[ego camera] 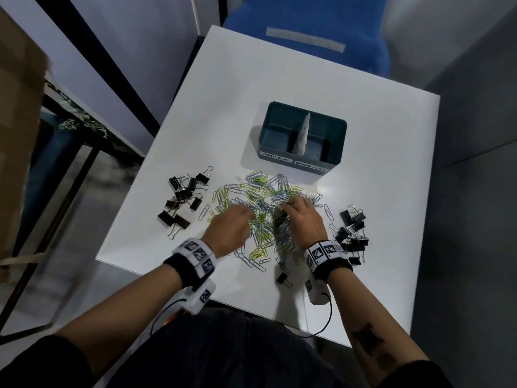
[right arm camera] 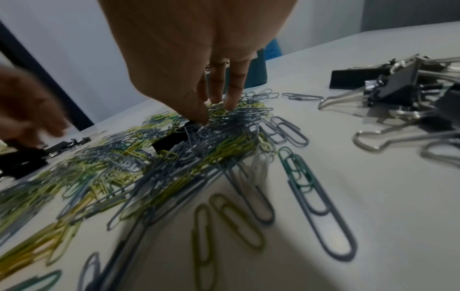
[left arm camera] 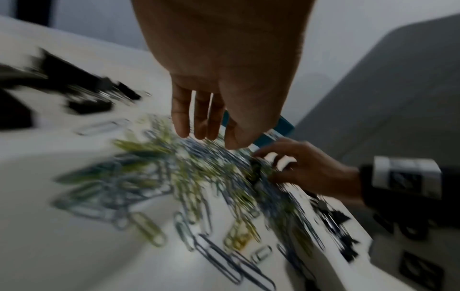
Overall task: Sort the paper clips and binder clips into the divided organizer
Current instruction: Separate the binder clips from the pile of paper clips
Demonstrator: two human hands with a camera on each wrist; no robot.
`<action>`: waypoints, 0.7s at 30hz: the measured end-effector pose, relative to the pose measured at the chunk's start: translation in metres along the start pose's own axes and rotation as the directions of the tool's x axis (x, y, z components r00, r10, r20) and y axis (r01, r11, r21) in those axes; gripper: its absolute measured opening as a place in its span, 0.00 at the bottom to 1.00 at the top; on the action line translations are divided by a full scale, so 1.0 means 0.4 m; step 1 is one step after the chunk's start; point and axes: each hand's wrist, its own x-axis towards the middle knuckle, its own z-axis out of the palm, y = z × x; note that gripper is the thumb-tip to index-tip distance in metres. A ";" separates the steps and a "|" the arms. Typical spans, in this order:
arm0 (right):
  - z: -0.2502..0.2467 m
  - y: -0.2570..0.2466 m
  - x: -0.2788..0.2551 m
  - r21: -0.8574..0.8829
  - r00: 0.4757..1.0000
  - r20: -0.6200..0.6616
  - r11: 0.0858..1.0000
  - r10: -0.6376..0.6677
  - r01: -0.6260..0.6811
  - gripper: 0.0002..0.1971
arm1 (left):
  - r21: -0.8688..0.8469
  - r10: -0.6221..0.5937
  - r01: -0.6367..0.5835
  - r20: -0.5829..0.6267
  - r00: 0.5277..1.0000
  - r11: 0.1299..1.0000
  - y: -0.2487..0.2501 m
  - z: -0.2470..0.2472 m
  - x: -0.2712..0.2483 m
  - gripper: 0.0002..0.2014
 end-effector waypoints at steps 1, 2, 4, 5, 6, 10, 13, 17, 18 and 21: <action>0.003 0.002 0.000 -0.005 0.999 0.022 1.000 -0.026 0.026 0.25 | 0.034 0.072 -0.073 0.045 0.996 0.997 0.029 0.023 0.018 0.16; 0.003 0.003 0.001 0.004 0.999 0.040 1.000 -0.026 0.025 0.24 | 0.075 0.110 -0.117 0.092 0.990 0.990 0.051 0.047 0.035 0.19; 0.002 0.005 0.003 0.037 0.998 0.054 0.999 0.020 -0.022 0.21 | 0.143 0.099 -0.123 0.164 0.982 0.982 0.081 0.088 0.066 0.23; 0.003 0.005 0.003 0.046 0.997 0.057 0.998 0.047 -0.050 0.20 | 0.166 0.074 -0.105 0.182 0.981 0.980 0.091 0.103 0.078 0.25; 0.004 0.006 0.005 0.048 0.995 0.067 0.996 0.072 -0.076 0.19 | 0.185 0.051 -0.086 0.188 0.981 0.979 0.096 0.115 0.087 0.28; 0.003 -0.006 0.015 0.046 0.982 0.119 0.987 0.148 -0.154 0.17 | 0.179 -0.006 -0.022 0.153 0.988 0.984 0.090 0.137 0.112 0.29; 0.000 -0.018 0.019 0.094 0.968 0.124 0.969 0.217 -0.229 0.15 | 0.132 -0.005 -0.011 0.117 0.993 0.991 0.078 0.133 0.120 0.20; 0.019 -0.028 0.013 0.186 0.971 0.092 0.955 0.219 -0.232 0.15 | 0.003 -0.018 0.017 0.061 0.998 1.000 0.055 0.119 0.121 0.13; 0.027 -0.029 0.010 0.226 0.971 0.075 0.945 0.225 -0.237 0.14 | -0.031 -0.024 0.026 0.047 0.999 0.999 0.047 0.117 0.119 0.12; 0.039 -0.029 0.001 0.392 0.946 0.028 0.867 0.323 -0.308 0.12 | -0.187 -0.059 0.059 0.004 0.998 0.981 0.030 0.104 0.114 0.13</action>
